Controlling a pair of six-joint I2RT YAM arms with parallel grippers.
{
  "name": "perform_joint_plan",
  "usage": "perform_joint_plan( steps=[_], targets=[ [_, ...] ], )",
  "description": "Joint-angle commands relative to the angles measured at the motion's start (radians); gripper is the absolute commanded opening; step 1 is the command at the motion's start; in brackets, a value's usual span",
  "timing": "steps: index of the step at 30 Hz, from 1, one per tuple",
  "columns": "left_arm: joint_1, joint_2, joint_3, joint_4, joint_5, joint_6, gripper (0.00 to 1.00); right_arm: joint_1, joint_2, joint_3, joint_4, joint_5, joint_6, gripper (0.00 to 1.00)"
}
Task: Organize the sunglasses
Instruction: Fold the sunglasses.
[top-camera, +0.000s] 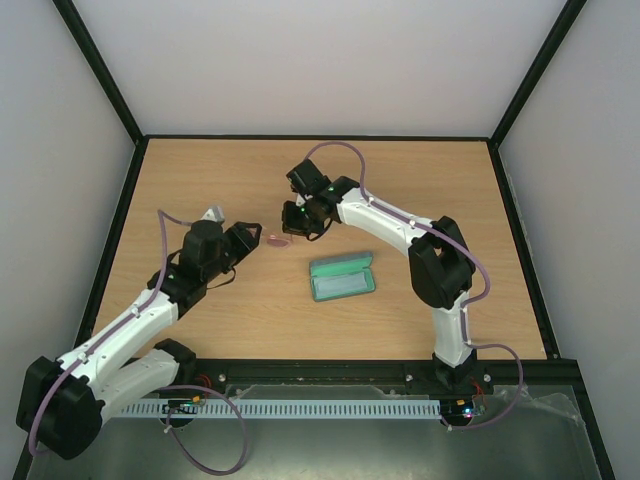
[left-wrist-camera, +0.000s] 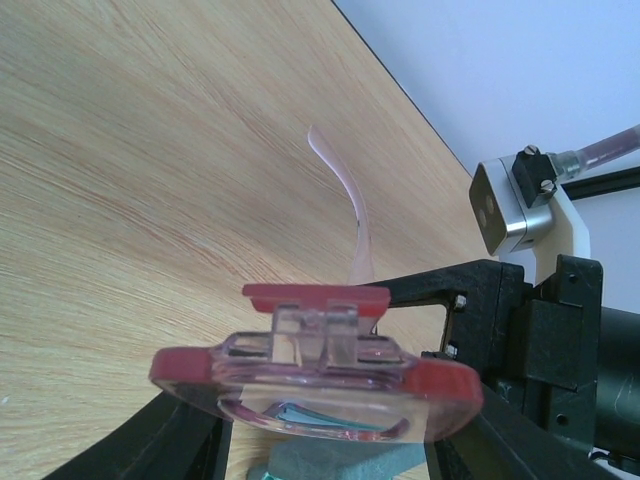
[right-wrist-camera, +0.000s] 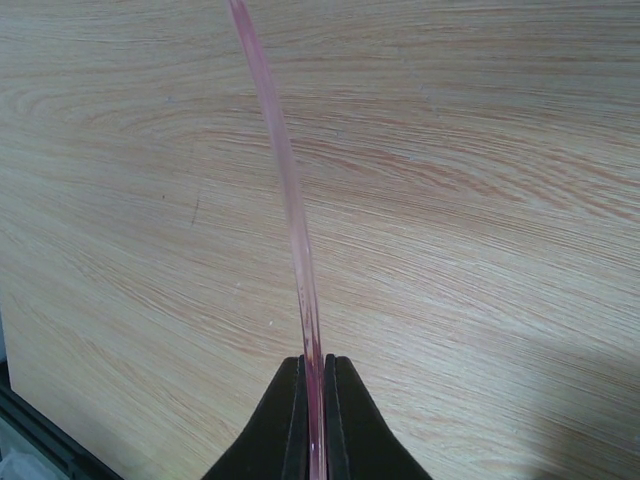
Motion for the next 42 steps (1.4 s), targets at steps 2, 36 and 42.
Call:
perform_joint_plan(
  steps=[2,36,42],
  targets=[
    [-0.004,0.01,0.019,-0.053,-0.052,0.025,0.55,0.001,-0.052,-0.01,-0.008,-0.005,0.001,0.01],
    [-0.015,0.041,0.007,-0.011,-0.112,-0.016,0.35,0.034,-0.062,-0.048,0.031,-0.005,0.031,0.01],
    [-0.015,0.032,0.007,-0.025,-0.113,-0.002,0.3,0.034,-0.079,-0.062,0.032,0.006,0.02,0.07]
  ],
)
